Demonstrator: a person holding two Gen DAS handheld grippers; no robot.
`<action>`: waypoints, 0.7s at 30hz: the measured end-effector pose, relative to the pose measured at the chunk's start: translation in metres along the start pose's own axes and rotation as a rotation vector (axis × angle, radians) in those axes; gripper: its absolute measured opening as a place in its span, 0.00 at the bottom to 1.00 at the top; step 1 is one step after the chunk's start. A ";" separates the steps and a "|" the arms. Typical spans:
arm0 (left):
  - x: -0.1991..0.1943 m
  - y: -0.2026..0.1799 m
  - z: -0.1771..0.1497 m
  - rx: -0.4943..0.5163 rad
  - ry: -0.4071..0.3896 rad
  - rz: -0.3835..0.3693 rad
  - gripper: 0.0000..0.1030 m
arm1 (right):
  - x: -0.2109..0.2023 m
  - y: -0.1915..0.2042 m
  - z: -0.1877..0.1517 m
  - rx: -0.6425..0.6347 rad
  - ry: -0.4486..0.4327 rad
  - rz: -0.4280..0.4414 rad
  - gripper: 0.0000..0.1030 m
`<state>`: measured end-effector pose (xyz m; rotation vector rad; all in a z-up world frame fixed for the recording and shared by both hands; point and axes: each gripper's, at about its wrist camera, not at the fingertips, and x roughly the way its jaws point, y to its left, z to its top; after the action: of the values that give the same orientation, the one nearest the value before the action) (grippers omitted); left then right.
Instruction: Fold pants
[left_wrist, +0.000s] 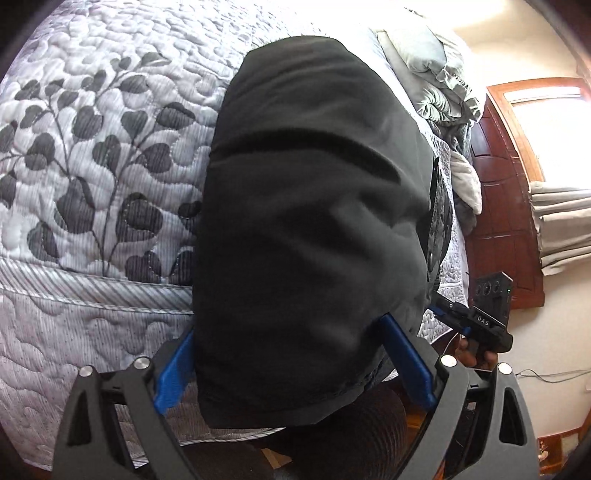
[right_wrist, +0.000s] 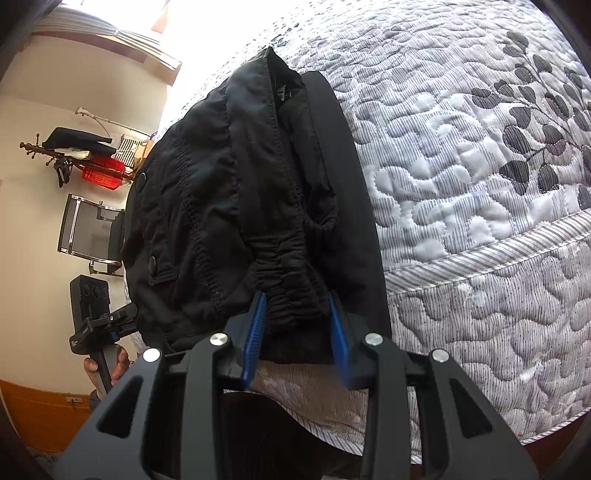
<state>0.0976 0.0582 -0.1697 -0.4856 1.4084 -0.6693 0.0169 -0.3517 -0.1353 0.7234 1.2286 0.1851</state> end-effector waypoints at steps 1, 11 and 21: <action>-0.004 -0.002 -0.003 0.011 -0.001 0.003 0.90 | -0.001 0.000 0.000 0.000 -0.001 0.003 0.31; 0.002 -0.015 -0.010 0.045 -0.021 0.042 0.66 | -0.014 -0.014 0.003 0.014 -0.026 0.004 0.32; 0.008 -0.024 -0.012 0.059 -0.019 0.110 0.63 | -0.035 -0.007 -0.008 -0.031 -0.050 -0.033 0.65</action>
<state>0.0829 0.0363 -0.1609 -0.3648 1.3829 -0.6143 -0.0044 -0.3714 -0.1131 0.6774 1.1864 0.1575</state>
